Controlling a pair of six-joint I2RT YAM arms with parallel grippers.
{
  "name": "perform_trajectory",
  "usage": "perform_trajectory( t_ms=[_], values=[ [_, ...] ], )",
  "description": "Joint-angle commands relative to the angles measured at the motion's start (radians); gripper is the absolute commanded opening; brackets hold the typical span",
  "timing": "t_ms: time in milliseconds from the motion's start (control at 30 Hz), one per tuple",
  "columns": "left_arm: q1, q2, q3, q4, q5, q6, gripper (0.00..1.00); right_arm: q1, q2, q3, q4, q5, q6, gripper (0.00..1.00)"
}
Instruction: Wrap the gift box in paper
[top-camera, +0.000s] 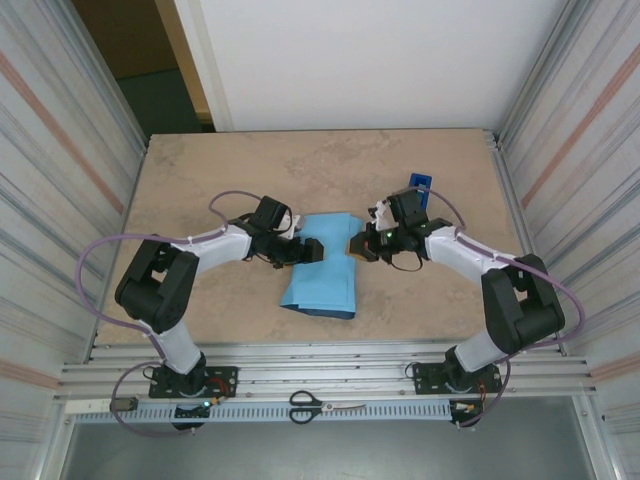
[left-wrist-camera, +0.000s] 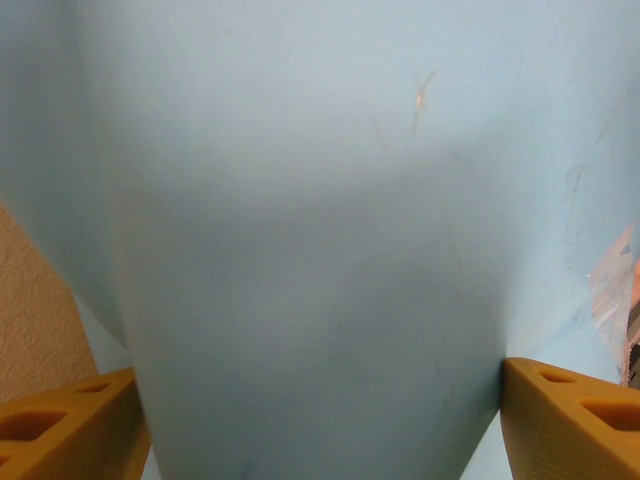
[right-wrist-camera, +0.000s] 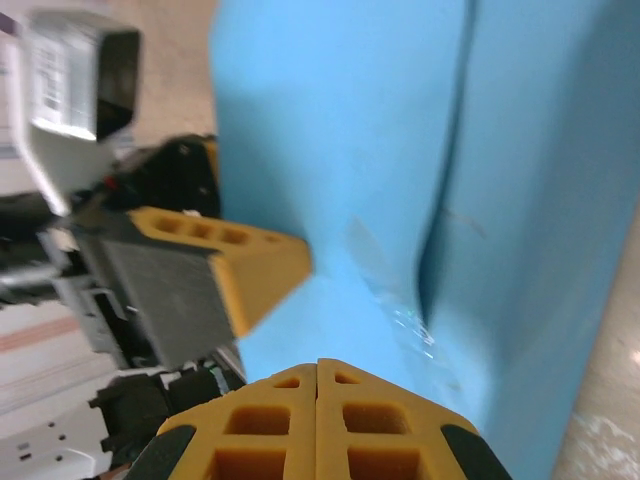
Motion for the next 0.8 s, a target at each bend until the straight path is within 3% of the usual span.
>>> perform_trajectory(
  t_ms=[0, 233, 500, 767],
  values=[
    [-0.034, 0.126, -0.070, -0.133, -0.121, 0.023, 0.84, -0.002, 0.049, 0.030, 0.004, 0.005, 0.010, 0.00],
    [-0.034, 0.125, -0.066, -0.132, -0.117, 0.023, 0.84, -0.010, 0.144, -0.039, 0.022, 0.037, 0.024, 0.00],
    [-0.034, 0.121, -0.068, -0.133, -0.119, 0.022, 0.84, -0.010, 0.017, 0.018, -0.055, 0.041, -0.006, 0.02],
    [-0.034, 0.114, -0.063, -0.133, -0.113, 0.021, 0.84, 0.028, 0.010, -0.110, 0.011, 0.030, 0.029, 0.00]
  ],
)
